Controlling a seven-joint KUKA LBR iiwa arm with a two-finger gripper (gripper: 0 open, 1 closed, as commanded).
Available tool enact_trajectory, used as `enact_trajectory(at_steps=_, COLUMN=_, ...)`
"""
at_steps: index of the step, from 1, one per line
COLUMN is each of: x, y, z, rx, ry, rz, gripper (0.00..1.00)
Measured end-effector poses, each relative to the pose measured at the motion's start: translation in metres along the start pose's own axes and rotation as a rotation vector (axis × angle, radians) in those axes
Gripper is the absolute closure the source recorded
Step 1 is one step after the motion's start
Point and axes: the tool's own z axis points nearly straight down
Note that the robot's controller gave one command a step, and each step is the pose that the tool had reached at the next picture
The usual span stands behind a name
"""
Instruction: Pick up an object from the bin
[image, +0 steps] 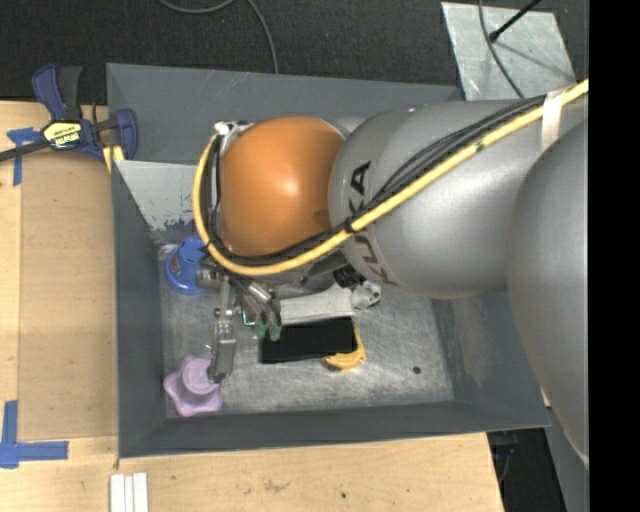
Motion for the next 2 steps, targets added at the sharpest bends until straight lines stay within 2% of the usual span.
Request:
enact_trajectory(at_steps=1, x=-0.002, y=-0.001, z=-0.004, rx=-0.002, ry=-0.007, rz=0.003, gripper=0.00)
enact_trajectory(at_steps=2, x=0.011, y=0.003, z=0.055, rx=-0.001, ry=-0.013, rz=-0.336, gripper=0.00)
